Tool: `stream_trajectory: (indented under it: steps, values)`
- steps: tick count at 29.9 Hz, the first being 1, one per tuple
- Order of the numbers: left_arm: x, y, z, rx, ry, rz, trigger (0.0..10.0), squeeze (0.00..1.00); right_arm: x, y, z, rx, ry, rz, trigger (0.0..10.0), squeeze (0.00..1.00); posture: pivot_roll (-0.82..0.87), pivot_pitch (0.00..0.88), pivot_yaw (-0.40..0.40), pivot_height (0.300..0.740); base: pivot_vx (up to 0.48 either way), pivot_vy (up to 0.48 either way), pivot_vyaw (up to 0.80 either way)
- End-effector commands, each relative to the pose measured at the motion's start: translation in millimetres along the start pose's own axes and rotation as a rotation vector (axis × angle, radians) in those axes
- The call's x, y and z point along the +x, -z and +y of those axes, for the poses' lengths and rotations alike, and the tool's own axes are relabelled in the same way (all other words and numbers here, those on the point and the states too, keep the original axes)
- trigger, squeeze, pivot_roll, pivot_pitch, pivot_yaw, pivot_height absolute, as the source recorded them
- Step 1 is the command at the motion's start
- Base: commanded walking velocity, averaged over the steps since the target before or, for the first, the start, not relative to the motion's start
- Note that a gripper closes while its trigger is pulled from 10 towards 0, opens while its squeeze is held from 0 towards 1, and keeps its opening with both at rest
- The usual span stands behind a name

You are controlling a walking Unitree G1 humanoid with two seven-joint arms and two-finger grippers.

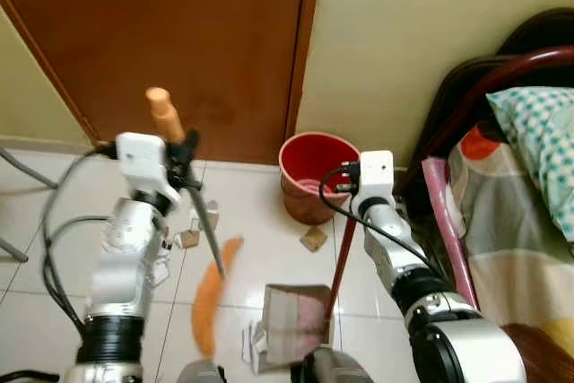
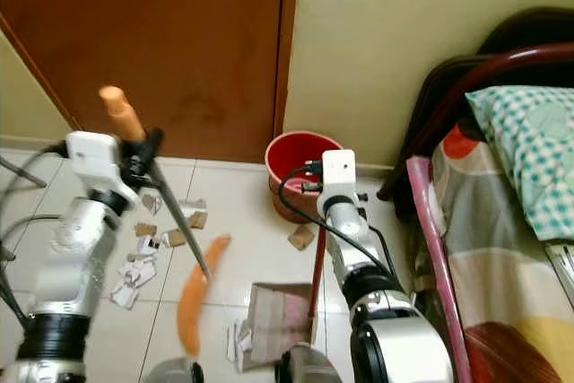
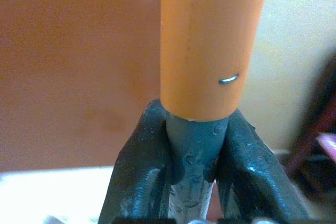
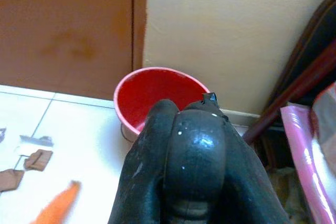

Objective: Sweep floor

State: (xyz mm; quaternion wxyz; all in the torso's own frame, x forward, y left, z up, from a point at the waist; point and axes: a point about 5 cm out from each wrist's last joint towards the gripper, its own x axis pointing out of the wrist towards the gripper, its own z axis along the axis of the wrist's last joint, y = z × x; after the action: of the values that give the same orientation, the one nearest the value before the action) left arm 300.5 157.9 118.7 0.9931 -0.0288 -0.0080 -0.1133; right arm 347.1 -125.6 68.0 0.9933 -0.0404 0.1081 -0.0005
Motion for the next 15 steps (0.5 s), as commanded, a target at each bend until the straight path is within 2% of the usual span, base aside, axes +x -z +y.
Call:
stream_trajectory:
  steps: [1, 2, 3, 5, 7, 8, 9, 15]
  values:
    - [5.1, -8.2, -17.3, -0.083, 0.029, -0.047, 10.0, 0.00, -1.1, 0.6, -7.1, -0.047, 0.043, -0.016, 10.0, 0.00, 0.04, 0.133, -0.074, 0.740, 0.000, 0.000, 0.00]
    - [5.1, -8.2, -17.3, -0.083, 0.029, -0.047, 10.0, 0.00, -1.1, 0.6, -7.1, -0.047, 0.043, -0.016, 10.0, 0.00, 0.04, 0.133, -0.074, 0.740, 0.000, 0.000, 0.00]
    - [8.8, -8.6, -23.5, -0.133, 0.010, -0.059, 10.0, 0.00, -1.3, 0.9, -6.8, -0.050, 0.048, -0.015, 10.0, 0.00, 0.04, 0.133, -0.074, 0.740, 0.000, 0.000, 0.00]
    - [8.8, -8.6, -23.5, -0.133, 0.010, -0.059, 10.0, 0.00, -1.3, 0.9, -6.8, -0.050, 0.048, -0.015, 10.0, 0.00, 0.04, 0.133, -0.074, 0.740, 0.000, 0.000, 0.00]
    - [12.2, -13.6, -23.6, -0.183, -0.043, -0.086, 10.0, 0.00, -2.0, 3.3, -3.8, -0.024, 0.042, 0.000, 10.0, 0.00, 0.04, 0.133, -0.074, 0.740, 0.000, 0.000, 0.00]
    - [12.2, -13.6, -23.6, -0.183, -0.043, -0.086, 10.0, 0.00, -2.0, 3.3, -3.8, -0.024, 0.042, 0.000, 10.0, 0.00, 0.04, 0.133, -0.074, 0.740, 0.000, 0.000, 0.00]
    - [16.0, -20.6, -19.8, -0.219, -0.091, -0.127, 10.0, 0.00, -2.3, 4.0, 0.0, -0.003, 0.034, 0.007, 10.0, 0.00, 0.04, 0.133, -0.074, 0.740, 0.000, 0.000, 0.00]
    - [17.6, -36.0, -3.8, -0.171, -0.130, -0.188, 10.0, 0.00, -1.6, 2.1, 3.0, 0.008, 0.027, 0.004, 10.0, 0.00, 0.03, 0.126, -0.074, 0.740, 0.000, 0.000, 0.00]
